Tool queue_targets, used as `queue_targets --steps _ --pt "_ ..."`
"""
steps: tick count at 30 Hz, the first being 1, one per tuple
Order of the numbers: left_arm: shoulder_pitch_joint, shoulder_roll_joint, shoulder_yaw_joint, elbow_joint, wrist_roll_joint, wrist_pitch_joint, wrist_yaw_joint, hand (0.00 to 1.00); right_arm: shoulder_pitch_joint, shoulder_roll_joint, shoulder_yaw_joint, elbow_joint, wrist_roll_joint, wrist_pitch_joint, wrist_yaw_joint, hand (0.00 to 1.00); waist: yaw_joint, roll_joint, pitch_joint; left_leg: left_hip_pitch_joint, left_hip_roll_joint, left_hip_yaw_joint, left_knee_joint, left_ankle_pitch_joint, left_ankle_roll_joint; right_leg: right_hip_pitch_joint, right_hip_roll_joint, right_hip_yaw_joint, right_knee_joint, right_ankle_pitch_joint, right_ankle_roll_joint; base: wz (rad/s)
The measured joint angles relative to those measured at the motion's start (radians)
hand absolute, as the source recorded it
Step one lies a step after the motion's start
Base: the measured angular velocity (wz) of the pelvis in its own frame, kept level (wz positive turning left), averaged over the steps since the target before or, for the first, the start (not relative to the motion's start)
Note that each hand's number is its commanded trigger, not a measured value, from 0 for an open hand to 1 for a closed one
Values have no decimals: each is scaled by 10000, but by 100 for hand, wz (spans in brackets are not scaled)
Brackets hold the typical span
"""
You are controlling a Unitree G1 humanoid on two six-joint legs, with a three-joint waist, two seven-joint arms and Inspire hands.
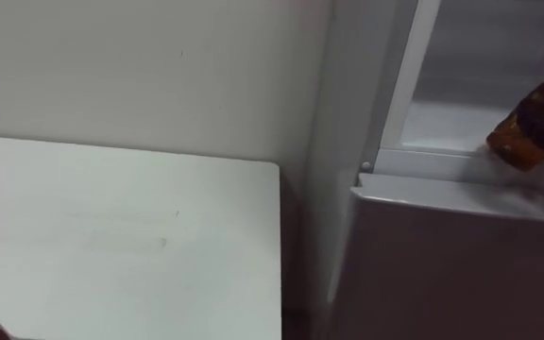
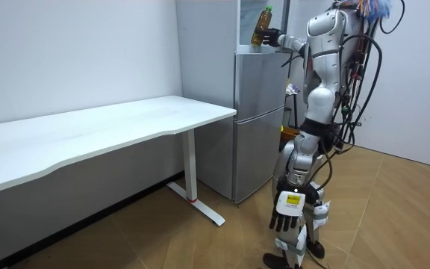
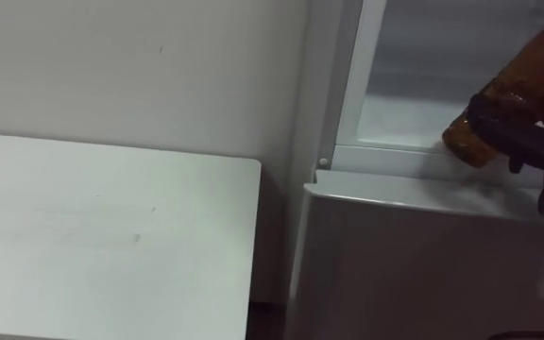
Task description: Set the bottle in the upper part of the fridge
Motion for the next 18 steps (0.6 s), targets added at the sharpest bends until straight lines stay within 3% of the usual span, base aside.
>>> queue_targets --steps 8,12,18 --pt "68 61 16 -163 21 89 119 0 -415 -351 223 777 602 188 -162 100 93 -151 -19 -8 4 -25 -17 -3 3 -20 -17 -15 115 -1 1 0" --pt "122 127 83 -168 212 98 45 0 -1261 -990 894 1884 586 344 -205 100 197 -222 -15 -5 11 -23 -22 -2 5 -40 -14 -16 121 -1 0 0" --pt "214 259 79 -168 206 234 -46 0 -1597 -1678 1672 2507 519 379 -262 100 496 -440 -20 -11 9 -117 28 -2 3 -37 -12 -110 119 -1 0 2"
